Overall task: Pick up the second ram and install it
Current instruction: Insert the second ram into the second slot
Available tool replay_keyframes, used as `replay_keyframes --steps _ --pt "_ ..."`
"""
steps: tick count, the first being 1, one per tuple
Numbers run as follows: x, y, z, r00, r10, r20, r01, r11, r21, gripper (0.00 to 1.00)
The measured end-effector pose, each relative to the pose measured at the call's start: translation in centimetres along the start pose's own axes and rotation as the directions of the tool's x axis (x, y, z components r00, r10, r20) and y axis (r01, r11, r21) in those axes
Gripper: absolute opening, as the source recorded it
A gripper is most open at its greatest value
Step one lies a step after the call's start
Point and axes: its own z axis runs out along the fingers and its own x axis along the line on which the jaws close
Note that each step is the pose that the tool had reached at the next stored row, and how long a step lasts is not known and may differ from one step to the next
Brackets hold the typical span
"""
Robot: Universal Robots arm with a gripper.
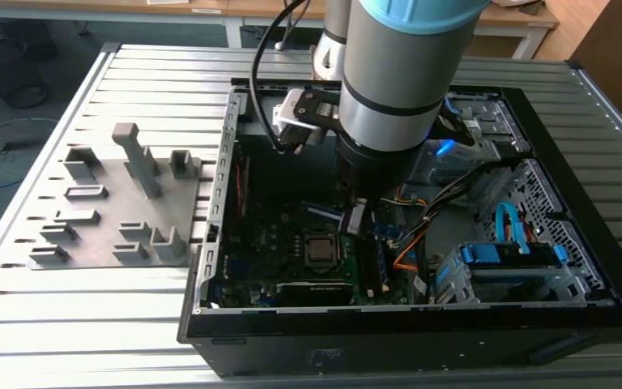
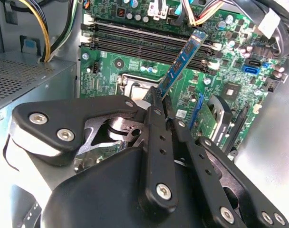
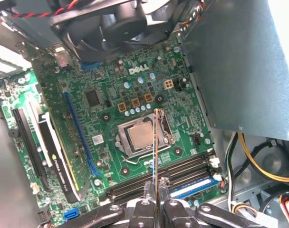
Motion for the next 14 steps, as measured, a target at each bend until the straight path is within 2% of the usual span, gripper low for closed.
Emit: replay_keyframes --steps 8,14 --pt "0.0 0.0 0.01 0.999 0.045 0.0001 -0.045 0.999 0.0042 0.14" --pt "0.0 0.0 0.01 0.9959 0.091 0.0004 -0.091 0.9958 0.0084 0.14"
